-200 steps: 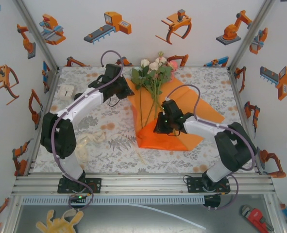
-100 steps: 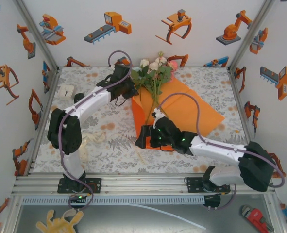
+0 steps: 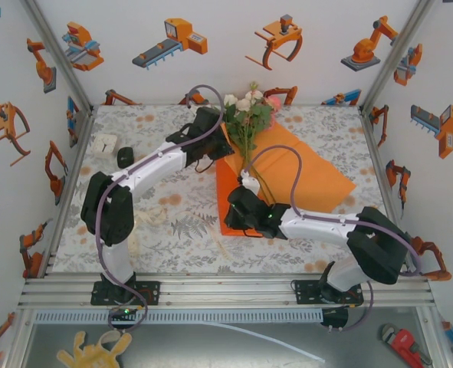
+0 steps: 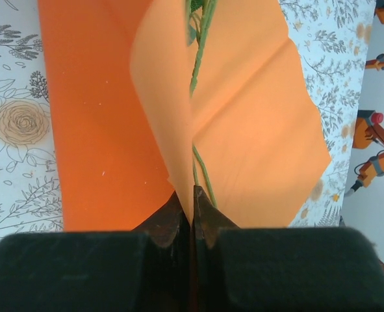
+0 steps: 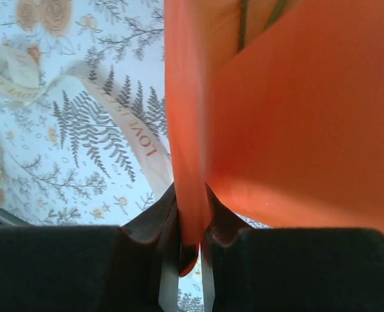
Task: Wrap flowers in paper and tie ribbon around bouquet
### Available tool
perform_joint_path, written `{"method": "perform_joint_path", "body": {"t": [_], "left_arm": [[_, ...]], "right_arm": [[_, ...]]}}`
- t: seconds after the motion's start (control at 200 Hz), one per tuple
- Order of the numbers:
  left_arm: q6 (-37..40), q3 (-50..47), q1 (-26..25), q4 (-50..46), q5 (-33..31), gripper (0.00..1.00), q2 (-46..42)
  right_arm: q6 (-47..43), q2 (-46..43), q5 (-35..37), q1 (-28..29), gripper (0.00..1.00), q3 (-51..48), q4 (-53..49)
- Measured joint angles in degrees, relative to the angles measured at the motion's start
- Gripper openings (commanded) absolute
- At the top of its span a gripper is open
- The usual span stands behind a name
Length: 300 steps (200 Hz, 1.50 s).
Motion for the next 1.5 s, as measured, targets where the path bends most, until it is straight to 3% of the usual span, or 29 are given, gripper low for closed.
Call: {"method": "perform_joint_path", "body": {"t": [0.135, 0.26, 0.435, 0.536, 0.651, 0.801, 0.891, 0.956, 1.056, 1.196, 1.356, 1.502], "left_arm": [[3.2, 0.0, 0.0, 2.8, 0.5, 0.55, 0.2], [9.8, -5.3, 0.0, 9.4, 0.8, 0.74, -3.4], [19.9, -15.2, 0.0, 12.0, -1.0, 0.79, -13.7], [22.7, -17.0, 0.0, 12.2, -3.1, 0.74, -15.2], [22.2, -17.3, 1.0, 12.0, -3.7, 0.54, -12.0], [20.8, -17.2, 2.3, 13.4, -3.1, 0.40, -5.6], [18.8, -15.4, 3.0, 13.2, -3.0, 0.38, -1.0], [17.7, -15.3, 3.5, 13.5, -3.0, 0.40, 0.7], [16.7, -16.4, 5.5, 14.9, -2.5, 0.52, 0.2], [15.5, -16.9, 12.0, 16.3, -0.2, 0.52, -2.7], [14.1, -13.8, 19.5, 15.3, 2.4, 0.30, -3.0], [13.8, -6.4, 18.7, 14.4, 8.4, 0.19, 4.6]], "right_arm": [[1.4, 0.0, 1.6, -0.3, 0.08, -1.6, -0.9], [1.4, 0.0, 2.6, -1.4, 0.08, -2.8, -1.4], [1.3, 0.0, 3.5, -1.9, 0.15, -4.7, -2.6], [1.1, 0.0, 3.5, -2.0, 0.26, -5.4, -2.8], [1.1, -0.1, 3.5, -2.2, 0.35, -5.5, -3.2], [1.0, -0.9, 3.3, -3.1, 0.30, -5.5, -3.3], [0.9, -1.3, 3.1, -3.9, 0.21, -5.5, -3.6], [0.9, -1.3, 2.6, -4.4, 0.20, -5.7, -3.4], [1.0, -1.3, 2.1, -4.9, 0.20, -6.4, -3.0], [1.0, -1.2, 1.3, -5.0, 0.20, -6.5, -2.6], [1.0, -0.8, 0.6, -5.2, 0.22, -6.5, -2.4], [0.9, -0.3, 0.0, -5.3, 0.23, -6.4, -2.0]]}}
